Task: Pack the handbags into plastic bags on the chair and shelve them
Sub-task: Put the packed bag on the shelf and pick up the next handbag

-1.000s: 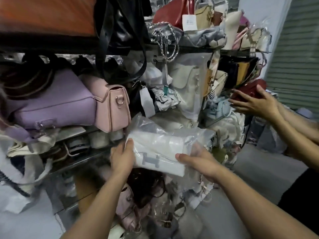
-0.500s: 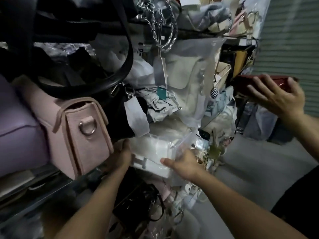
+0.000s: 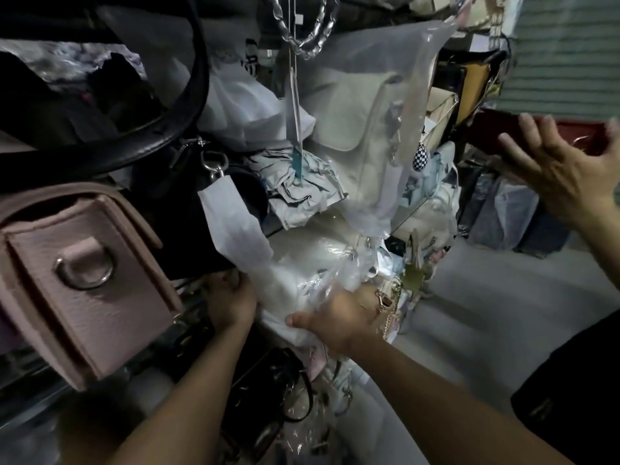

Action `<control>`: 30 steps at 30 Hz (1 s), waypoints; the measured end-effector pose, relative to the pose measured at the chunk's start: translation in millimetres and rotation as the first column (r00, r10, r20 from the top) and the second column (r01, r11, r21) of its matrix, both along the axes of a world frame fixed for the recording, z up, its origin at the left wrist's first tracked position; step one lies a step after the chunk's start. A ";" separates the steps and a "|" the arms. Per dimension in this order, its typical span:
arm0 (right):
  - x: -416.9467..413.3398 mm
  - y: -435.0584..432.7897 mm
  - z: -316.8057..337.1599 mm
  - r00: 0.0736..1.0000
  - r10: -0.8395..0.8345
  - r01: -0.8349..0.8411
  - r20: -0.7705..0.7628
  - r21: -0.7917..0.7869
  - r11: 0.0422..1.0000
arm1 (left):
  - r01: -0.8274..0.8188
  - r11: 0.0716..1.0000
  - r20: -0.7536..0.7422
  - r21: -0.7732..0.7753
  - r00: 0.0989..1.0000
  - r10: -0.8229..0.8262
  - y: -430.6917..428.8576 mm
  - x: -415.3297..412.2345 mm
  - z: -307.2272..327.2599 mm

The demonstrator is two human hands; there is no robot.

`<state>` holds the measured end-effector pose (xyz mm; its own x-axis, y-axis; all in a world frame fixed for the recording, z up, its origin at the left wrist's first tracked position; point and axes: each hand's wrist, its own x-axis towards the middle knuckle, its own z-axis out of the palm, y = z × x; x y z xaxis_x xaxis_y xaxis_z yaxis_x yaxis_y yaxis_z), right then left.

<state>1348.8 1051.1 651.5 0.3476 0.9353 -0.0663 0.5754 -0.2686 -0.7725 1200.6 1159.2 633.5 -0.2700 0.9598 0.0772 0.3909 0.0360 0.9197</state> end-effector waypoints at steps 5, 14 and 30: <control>4.8 -11.4 -12.0 0.971 0.017 -0.002 -0.237 0.064 0.998 | -0.011 1.000 0.109 0.002 0.994 0.011 -6.4 -1.4 -8.5; 48.9 -62.2 -9.1 0.927 -0.002 0.084 -0.375 0.201 0.976 | 0.021 0.995 0.050 0.100 0.998 -0.026 -76.0 -21.0 -4.5; -63.5 -196.1 0.4 0.734 0.425 -0.677 0.529 0.525 0.516 | -0.126 0.945 -0.486 0.301 0.832 0.266 -380.5 -129.5 17.8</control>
<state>1285.4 854.9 651.9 -0.3746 0.6796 0.6307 0.6432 0.6804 -0.3512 1071.0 778.7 651.2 -0.3038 0.8207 0.4839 0.8174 -0.0365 0.5750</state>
